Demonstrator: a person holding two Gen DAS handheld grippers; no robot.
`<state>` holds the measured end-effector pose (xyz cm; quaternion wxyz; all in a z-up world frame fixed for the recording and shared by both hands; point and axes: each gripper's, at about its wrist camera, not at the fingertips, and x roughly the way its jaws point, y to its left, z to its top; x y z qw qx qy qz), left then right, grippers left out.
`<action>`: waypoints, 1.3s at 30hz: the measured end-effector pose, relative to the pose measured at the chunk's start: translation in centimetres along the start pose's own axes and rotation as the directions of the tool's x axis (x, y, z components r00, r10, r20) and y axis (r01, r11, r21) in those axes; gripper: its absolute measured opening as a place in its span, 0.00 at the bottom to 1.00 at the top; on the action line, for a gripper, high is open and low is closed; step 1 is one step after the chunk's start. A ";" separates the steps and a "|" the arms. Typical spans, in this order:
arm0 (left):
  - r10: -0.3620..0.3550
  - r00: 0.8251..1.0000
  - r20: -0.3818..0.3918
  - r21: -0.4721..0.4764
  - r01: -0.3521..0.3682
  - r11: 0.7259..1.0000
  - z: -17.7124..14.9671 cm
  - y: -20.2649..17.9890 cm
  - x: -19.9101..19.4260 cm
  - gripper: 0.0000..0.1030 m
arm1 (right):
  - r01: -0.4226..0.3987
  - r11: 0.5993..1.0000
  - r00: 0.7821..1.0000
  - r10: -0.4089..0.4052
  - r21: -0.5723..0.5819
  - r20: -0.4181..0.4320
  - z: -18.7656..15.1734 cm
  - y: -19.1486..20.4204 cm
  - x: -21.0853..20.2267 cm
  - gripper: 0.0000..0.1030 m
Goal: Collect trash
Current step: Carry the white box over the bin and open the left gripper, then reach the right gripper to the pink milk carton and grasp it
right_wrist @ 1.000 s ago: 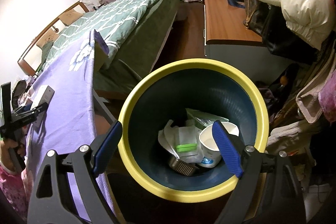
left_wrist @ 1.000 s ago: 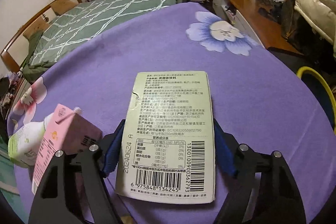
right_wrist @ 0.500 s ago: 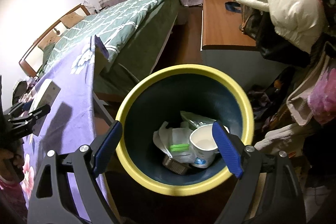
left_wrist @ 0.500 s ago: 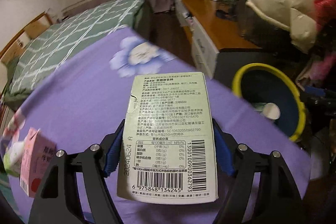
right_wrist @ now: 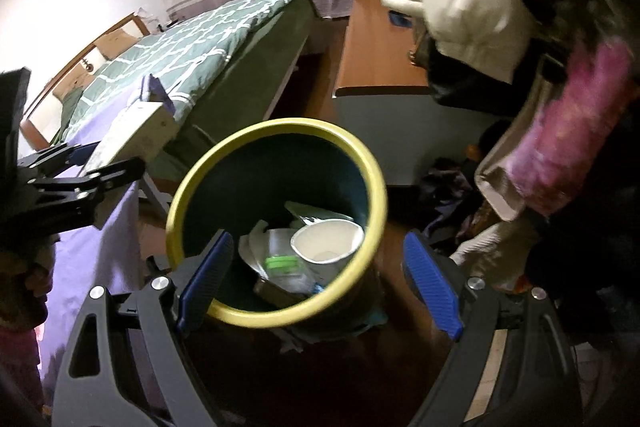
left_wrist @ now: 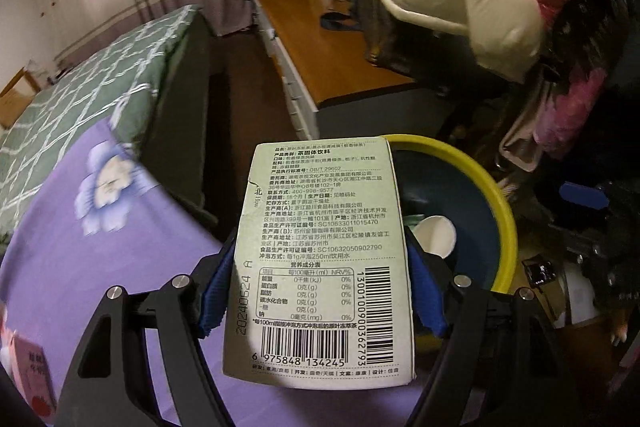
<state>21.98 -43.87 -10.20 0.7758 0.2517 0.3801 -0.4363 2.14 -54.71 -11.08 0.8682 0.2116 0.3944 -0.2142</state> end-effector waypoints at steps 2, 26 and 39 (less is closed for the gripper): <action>-0.020 1.000 -0.013 0.009 0.020 1.000 0.6 -1.2 0.9 0.72 | 0.003 1.000 1.000 -0.003 0.011 0.004 -0.2 -0.7 -0.3 0.80; 0.206 0.973 0.107 -0.243 -0.175 0.954 -5.4 5.7 -8.5 0.91 | -0.081 0.996 0.997 0.081 -0.036 -0.011 -0.2 1.6 0.1 0.80; 0.450 0.892 0.051 -0.512 -0.364 0.778 -17.4 18.8 -16.6 0.92 | -0.151 0.973 0.989 0.146 -0.175 -0.040 1.1 10.7 1.7 0.80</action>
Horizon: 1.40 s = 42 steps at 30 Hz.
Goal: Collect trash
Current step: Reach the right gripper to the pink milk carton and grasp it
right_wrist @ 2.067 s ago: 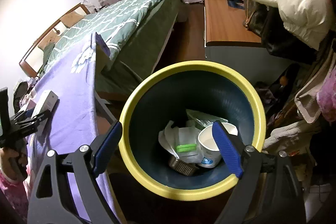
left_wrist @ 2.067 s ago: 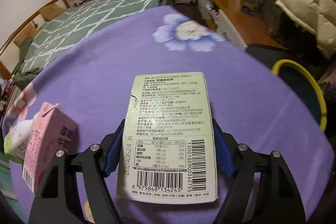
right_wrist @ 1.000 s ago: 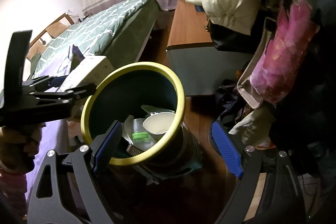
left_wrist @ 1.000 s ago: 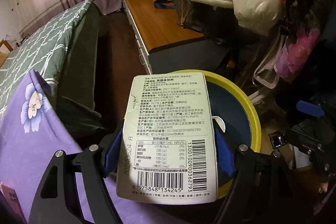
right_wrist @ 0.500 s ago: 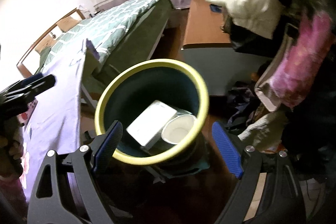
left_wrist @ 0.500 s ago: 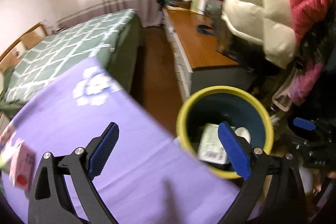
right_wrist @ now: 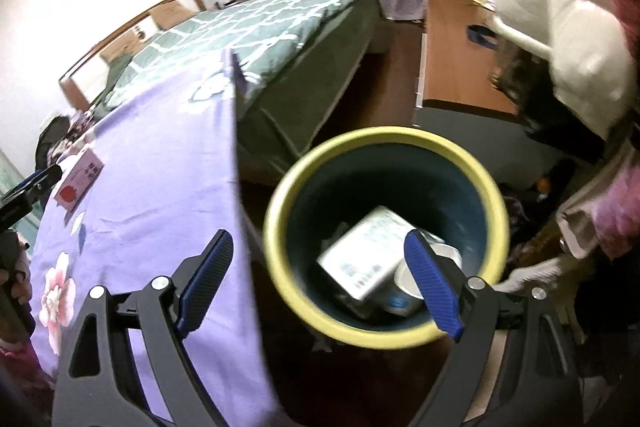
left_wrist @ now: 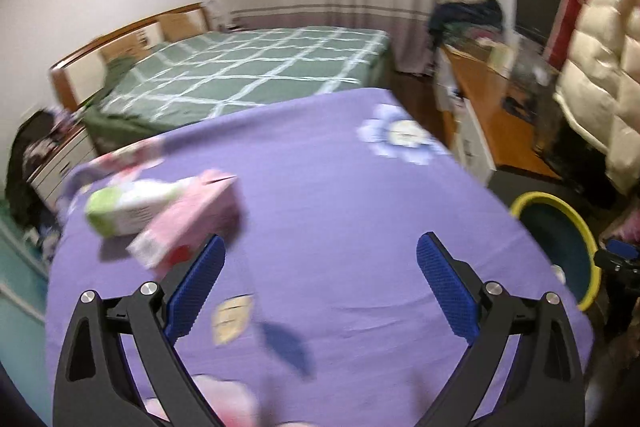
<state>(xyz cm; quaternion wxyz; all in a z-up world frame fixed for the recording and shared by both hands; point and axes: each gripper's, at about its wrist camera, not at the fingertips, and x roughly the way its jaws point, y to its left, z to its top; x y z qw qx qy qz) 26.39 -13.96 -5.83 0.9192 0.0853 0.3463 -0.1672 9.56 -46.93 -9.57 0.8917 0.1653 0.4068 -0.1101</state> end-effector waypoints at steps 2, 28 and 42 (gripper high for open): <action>0.045 0.999 0.004 -0.036 -0.045 0.998 -0.6 2.9 -0.3 0.92 | -0.017 0.999 1.000 0.017 -0.029 -0.004 0.5 1.9 0.7 0.80; 0.423 0.903 -0.074 -0.368 -0.419 0.830 -9.1 25.8 -1.1 0.94 | -0.339 0.881 0.940 0.305 -0.331 -0.151 2.7 34.2 8.9 0.80; 0.415 0.905 -0.094 -0.381 -0.418 0.825 -9.8 26.3 0.2 0.94 | -0.223 0.937 0.971 0.188 -0.270 -0.150 1.8 43.3 14.8 0.81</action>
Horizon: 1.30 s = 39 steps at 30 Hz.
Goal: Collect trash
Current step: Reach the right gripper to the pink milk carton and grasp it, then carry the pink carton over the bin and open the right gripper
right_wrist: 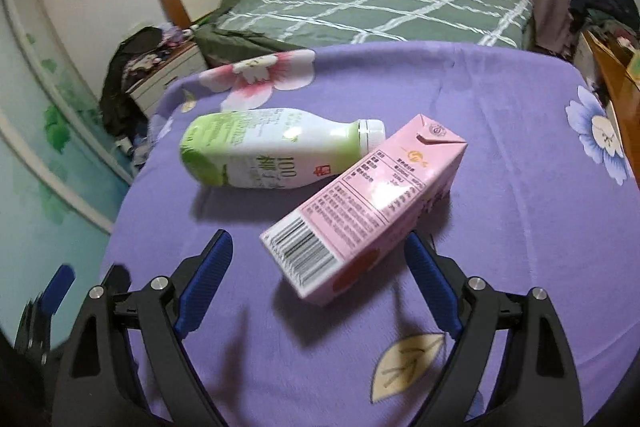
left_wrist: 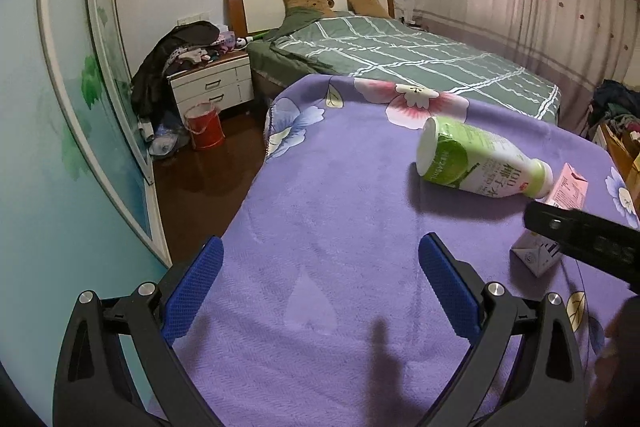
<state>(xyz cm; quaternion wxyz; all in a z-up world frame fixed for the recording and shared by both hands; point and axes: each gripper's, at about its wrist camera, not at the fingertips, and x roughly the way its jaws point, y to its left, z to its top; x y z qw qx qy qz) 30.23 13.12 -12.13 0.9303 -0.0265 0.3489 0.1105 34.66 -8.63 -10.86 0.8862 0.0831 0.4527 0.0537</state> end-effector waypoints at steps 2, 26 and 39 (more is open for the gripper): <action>0.001 1.000 0.003 -0.004 -0.001 1.000 0.0 0.0 0.0 0.94 | 0.022 1.000 1.000 -0.022 0.012 -0.001 -0.1 -0.2 0.4 0.81; -0.015 1.000 0.015 -0.001 0.015 1.000 -0.2 -0.4 -0.5 0.94 | 0.036 0.999 0.999 -0.036 0.040 0.013 -1.9 -6.0 -1.6 0.38; -0.019 1.000 0.024 0.021 0.019 1.000 -0.3 -1.2 -1.1 0.94 | 0.005 0.996 0.998 -0.011 0.095 0.057 -6.0 -13.5 -8.8 0.37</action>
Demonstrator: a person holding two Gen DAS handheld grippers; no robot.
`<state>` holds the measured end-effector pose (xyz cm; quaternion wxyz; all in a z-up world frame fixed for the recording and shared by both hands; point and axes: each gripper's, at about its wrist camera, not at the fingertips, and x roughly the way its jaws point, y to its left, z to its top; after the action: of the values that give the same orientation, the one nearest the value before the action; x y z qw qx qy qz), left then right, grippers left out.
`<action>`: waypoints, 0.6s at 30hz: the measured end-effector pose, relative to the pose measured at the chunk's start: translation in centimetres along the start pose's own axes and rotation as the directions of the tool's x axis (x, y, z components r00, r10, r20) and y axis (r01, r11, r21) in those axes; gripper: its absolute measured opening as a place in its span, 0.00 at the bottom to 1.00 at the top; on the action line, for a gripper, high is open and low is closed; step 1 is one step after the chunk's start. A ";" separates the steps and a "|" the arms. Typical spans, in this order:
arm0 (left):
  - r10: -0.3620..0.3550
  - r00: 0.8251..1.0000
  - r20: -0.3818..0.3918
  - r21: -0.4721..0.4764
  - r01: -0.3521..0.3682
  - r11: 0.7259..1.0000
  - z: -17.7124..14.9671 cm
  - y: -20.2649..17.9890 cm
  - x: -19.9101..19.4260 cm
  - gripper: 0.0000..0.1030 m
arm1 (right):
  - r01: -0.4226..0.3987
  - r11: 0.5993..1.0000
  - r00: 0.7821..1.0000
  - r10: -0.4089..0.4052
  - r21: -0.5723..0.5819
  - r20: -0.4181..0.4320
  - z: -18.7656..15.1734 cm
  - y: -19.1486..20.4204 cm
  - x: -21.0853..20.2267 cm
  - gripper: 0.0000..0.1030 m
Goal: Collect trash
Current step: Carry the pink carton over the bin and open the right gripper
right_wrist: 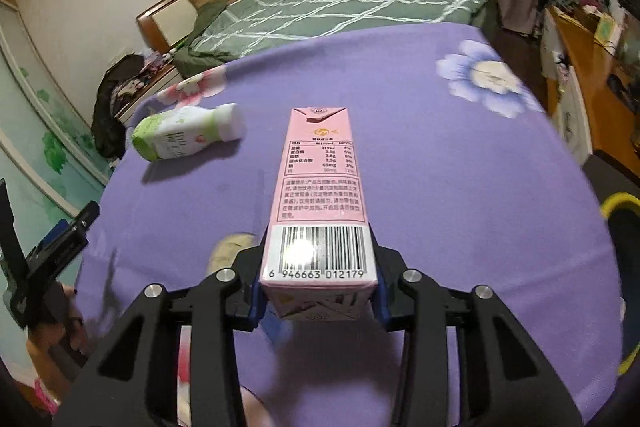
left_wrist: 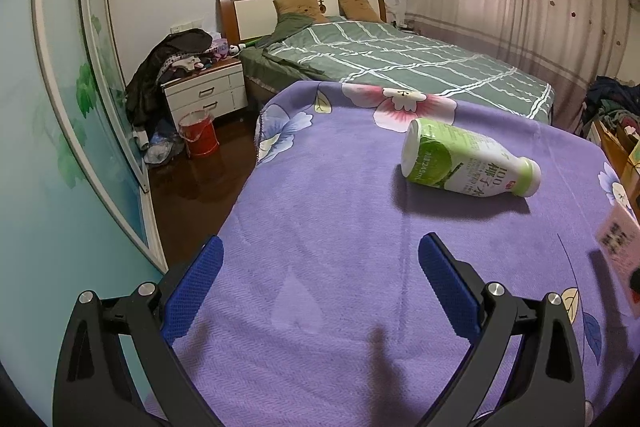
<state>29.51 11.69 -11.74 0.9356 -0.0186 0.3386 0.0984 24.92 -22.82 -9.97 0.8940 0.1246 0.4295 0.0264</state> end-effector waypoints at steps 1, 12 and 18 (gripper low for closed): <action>-0.001 1.000 0.002 0.002 0.001 1.000 0.0 -0.1 -0.1 0.94 | 0.007 1.000 1.000 -0.007 0.009 0.007 -0.2 -0.7 -0.4 0.37; -0.002 1.000 -0.006 0.029 0.002 1.000 0.0 -0.8 -0.1 0.94 | 0.234 0.954 0.963 -0.254 0.188 0.089 -3.1 -11.8 -6.8 0.37; -0.007 1.000 -0.016 0.077 0.008 0.997 -0.1 -2.1 -0.2 0.94 | 0.340 0.884 0.919 -0.385 0.320 0.088 -4.4 -18.5 -9.5 0.37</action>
<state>29.77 9.56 -11.77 0.9333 0.0154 0.3495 0.0814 14.41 -41.27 -9.86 0.8834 0.1770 0.3764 -0.2160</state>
